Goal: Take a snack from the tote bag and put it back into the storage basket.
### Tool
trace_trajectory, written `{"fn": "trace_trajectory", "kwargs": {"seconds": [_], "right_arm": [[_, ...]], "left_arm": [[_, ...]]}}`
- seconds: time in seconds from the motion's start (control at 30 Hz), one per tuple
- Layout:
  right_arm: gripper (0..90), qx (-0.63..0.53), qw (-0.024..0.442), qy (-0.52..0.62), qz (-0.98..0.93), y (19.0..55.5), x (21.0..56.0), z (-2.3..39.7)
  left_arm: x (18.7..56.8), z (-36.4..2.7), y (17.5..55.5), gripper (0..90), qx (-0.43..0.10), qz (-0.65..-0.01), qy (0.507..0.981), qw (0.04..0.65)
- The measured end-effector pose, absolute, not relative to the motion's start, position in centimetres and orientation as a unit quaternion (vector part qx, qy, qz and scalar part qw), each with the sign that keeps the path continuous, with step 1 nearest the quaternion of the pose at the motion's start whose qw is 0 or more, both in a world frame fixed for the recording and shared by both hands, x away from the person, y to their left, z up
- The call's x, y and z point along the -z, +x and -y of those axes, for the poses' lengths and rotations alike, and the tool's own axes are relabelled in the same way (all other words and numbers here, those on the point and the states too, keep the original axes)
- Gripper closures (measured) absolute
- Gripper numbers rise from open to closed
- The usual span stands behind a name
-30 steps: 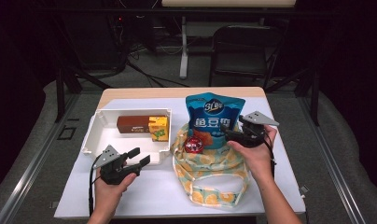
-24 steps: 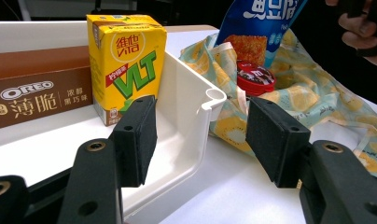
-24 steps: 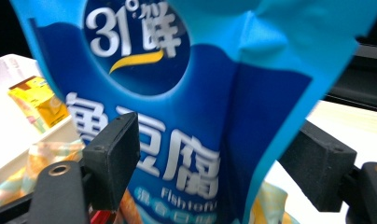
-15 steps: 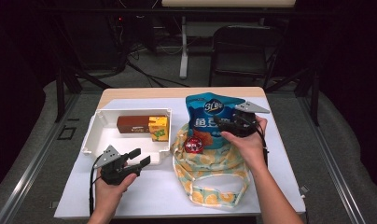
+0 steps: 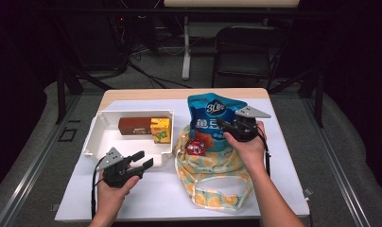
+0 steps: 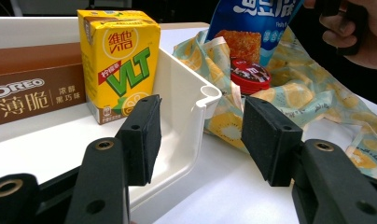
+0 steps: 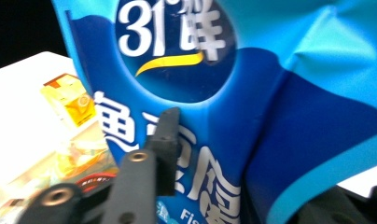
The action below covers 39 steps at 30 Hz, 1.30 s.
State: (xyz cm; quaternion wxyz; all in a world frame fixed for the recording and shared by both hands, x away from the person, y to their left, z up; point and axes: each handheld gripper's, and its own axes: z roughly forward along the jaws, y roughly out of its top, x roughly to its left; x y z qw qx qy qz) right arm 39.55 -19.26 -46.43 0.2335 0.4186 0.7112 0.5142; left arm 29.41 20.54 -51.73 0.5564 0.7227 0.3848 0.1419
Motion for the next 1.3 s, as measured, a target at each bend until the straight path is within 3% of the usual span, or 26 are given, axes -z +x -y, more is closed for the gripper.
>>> {"fn": "trace_trajectory", "kwargs": {"seconds": [0.13,0.43,1.3], "right_arm": [[82.5,-0.513,0.231,0.405,-0.721,39.3,46.5,19.3],[89.6,-0.511,0.228,0.395,-0.729,38.6,46.0,19.1],[90.0,-0.547,0.241,0.369,-0.712,36.9,41.1,18.4]], "left_arm": [[51.9,-20.4,29.4,48.7,-0.146,-0.387,0.721,0.556],[52.0,-20.4,29.5,49.7,-0.143,-0.39,0.72,0.556],[50.8,-19.9,30.1,47.7,-0.155,-0.381,0.714,0.567]]}}
